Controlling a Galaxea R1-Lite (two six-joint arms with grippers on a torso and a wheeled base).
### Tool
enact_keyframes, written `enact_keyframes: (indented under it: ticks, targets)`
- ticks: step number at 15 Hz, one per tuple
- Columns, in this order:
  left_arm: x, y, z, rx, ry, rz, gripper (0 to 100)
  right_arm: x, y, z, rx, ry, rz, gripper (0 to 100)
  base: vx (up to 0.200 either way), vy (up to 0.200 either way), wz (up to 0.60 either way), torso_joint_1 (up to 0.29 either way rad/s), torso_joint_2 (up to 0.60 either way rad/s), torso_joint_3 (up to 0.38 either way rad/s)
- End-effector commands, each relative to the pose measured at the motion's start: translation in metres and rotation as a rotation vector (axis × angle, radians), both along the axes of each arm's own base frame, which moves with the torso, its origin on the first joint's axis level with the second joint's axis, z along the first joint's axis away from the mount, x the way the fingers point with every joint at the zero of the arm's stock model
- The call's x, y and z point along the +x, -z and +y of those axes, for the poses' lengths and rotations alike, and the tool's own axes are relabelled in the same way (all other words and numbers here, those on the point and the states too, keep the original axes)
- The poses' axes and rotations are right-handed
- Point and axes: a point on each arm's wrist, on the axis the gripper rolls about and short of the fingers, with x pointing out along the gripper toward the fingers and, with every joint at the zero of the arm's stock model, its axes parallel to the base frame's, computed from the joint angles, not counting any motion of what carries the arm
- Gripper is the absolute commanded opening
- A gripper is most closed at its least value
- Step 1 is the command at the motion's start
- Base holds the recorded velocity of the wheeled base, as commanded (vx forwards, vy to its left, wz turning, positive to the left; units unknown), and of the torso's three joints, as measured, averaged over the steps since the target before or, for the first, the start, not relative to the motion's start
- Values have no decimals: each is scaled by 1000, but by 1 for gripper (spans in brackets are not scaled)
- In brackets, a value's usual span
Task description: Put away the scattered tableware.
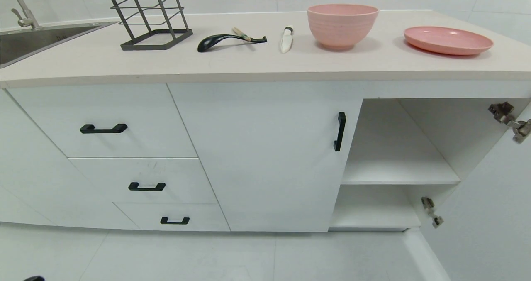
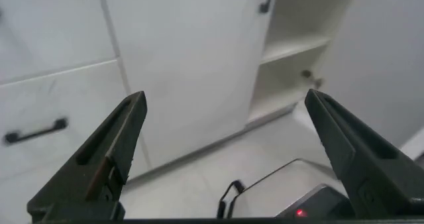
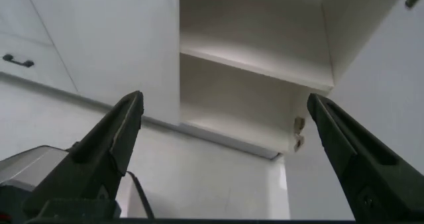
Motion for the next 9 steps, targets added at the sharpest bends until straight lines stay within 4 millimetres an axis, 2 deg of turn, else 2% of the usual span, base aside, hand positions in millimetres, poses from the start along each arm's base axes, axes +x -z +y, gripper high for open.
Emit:
enact_keyframes:
  ticks: [1, 2, 4, 6, 7, 9]
  targets:
    - [-12, 33, 2, 26, -140, 17, 100, -1, 0, 0, 42, 4, -8, 100, 0, 0, 0, 0, 0, 0]
    - [-15, 42, 1, 30, -202, 57, 100, -1, 0, -1, 56, 35, -7, 100, 0, 0, 0, 0, 0, 0]
    - [-20, 44, 2, 46, -309, 41, 100, -1, 0, -2, 87, 64, -4, 100, 0, 0, 0, 0, 0, 0]
    - [-18, 48, 7, 129, -549, 24, 100, -1, 0, -3, 94, 106, -3, 100, 0, 0, 0, 0, 0, 0]
    - [-18, 48, 8, 102, -557, 37, 100, -1, 4, -4, 93, 192, 28, 100, 0, 0, 0, 0, 0, 0]
    - [-18, 49, 8, 87, -573, 53, 100, -1, 4, -5, 119, 222, 33, 100, 0, 0, 0, 0, 0, 0]
